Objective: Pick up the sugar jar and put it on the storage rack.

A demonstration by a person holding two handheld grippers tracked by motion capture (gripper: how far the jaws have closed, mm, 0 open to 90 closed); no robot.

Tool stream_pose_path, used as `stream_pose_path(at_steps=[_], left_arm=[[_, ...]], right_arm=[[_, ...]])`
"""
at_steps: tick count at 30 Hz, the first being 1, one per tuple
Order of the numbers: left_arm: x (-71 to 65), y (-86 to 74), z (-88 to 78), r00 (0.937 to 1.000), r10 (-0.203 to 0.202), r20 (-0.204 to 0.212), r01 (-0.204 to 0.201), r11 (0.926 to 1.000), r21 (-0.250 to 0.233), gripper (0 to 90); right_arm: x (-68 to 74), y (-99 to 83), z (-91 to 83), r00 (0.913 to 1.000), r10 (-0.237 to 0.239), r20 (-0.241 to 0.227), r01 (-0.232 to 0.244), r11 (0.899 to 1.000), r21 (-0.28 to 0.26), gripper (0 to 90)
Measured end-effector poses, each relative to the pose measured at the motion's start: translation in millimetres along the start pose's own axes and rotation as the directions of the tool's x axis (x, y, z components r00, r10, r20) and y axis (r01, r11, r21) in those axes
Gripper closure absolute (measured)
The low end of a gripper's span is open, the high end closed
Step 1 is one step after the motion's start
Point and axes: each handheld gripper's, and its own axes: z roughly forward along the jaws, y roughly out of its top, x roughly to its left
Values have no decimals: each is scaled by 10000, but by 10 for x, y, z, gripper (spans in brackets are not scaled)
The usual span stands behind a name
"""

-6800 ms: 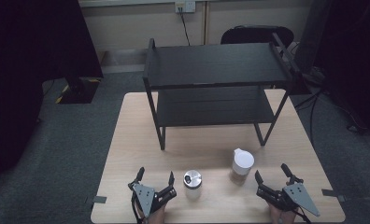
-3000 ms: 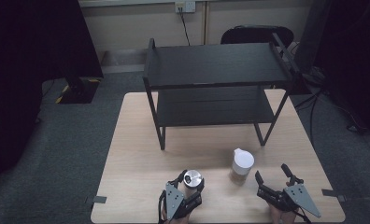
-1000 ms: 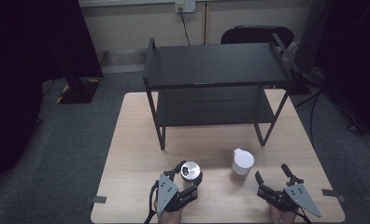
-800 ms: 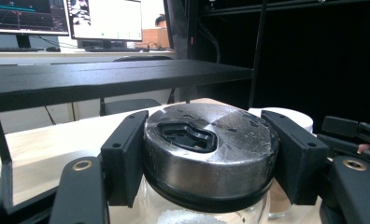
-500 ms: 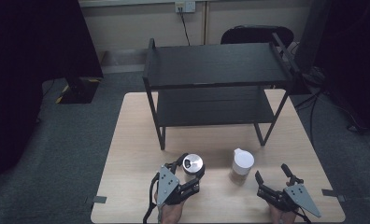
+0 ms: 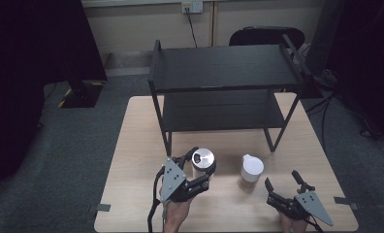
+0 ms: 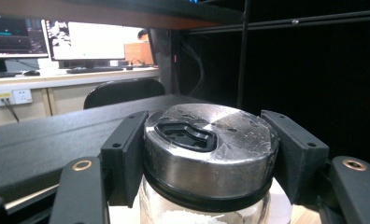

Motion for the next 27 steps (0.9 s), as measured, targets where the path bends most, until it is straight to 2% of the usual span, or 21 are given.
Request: stream_pose_path(at_steps=[4, 9, 16, 19, 21, 26, 27], left_arm=[[66, 92, 45, 9997, -93, 230, 94, 9999, -67, 352], [124, 217, 94, 9998, 50, 208, -46, 9998, -197, 352], [249, 442, 186, 9997, 25, 253, -10, 9982, -607, 353], [321, 566, 254, 9991, -180, 382, 208, 9971, -734, 353], [363, 684, 308, 9996, -128, 242, 147, 9965, -827, 353], [462, 901, 411, 9996, -154, 225, 172, 9962, -856, 353], [469, 948, 436, 9998, -51, 189, 66, 9965, -835, 353]], right_arm=[[1, -2, 0, 10000, -11, 7, 11, 10000, -12, 41], [1, -2, 0, 10000, -8, 6, 8, 10000, -12, 41], [-9, 10, 6, 10000, 42, -33, -42, 10000, 57, 41], [-5, 13, 8, 10000, 61, 5, -61, 10000, 74, 41], [-11, 16, 11, 9999, 118, -2, -118, 9999, 86, 40], [-10, 17, 11, 10000, 84, -13, -83, 9999, 91, 40], [-9, 17, 11, 10000, 74, -12, -74, 9999, 94, 40]])
